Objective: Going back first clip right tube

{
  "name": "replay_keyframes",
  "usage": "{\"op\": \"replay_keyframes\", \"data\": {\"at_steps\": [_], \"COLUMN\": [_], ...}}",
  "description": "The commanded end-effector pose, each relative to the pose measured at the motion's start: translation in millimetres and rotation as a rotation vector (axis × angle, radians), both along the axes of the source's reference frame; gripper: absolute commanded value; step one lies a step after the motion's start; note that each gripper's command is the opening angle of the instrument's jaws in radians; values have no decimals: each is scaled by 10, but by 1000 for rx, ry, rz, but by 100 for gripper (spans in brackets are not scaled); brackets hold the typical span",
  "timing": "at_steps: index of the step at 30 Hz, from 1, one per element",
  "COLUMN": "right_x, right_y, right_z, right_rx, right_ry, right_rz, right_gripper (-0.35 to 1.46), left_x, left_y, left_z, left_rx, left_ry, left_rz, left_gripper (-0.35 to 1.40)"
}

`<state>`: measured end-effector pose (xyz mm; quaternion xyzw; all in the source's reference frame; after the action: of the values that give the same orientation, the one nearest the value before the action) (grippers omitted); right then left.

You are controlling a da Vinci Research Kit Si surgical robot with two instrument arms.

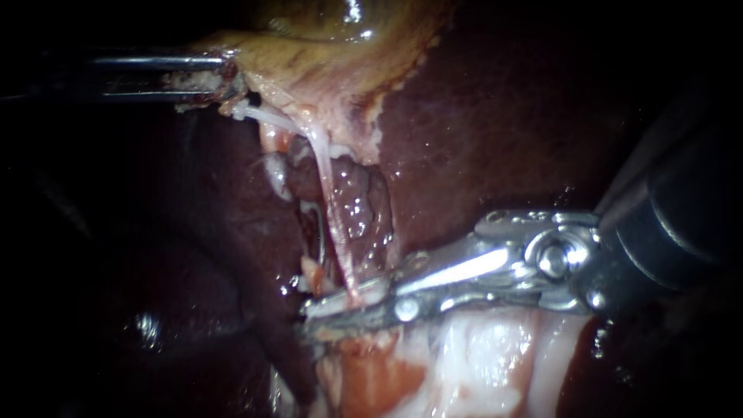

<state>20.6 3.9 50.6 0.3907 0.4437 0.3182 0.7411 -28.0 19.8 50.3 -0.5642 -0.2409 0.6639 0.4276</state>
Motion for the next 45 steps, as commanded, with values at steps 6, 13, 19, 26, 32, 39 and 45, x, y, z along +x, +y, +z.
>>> {"op": "replay_keyframes", "data": {"at_steps": [6,13,19,26,32,39,45], "right_x": [0,2,5,2,-11,-58,-104], "right_y": [0,-10,-11,-5,-5,2,14], "right_z": [2,26,46,56,65,71,64], "right_rx": [-2,15,-30,-161,-320,-458,-528], "right_ry": [-1,61,74,97,76,105,138], "right_rz": [3,-11,-18,-32,-30,-61,-94], "right_gripper": [-35,35,47,48,49,50,50], "left_x": [0,0,0,0,0,2,3], "left_y": [0,0,0,0,0,0,0], "left_z": [0,0,0,0,0,0,0], "left_rx": [0,0,0,0,0,0,0], "left_ry": [1,1,1,1,1,0,0], "left_rz": [-1,-1,0,0,0,1,1], "left_gripper": [-35,-35,-35,-35,-35,-35,-35]}}
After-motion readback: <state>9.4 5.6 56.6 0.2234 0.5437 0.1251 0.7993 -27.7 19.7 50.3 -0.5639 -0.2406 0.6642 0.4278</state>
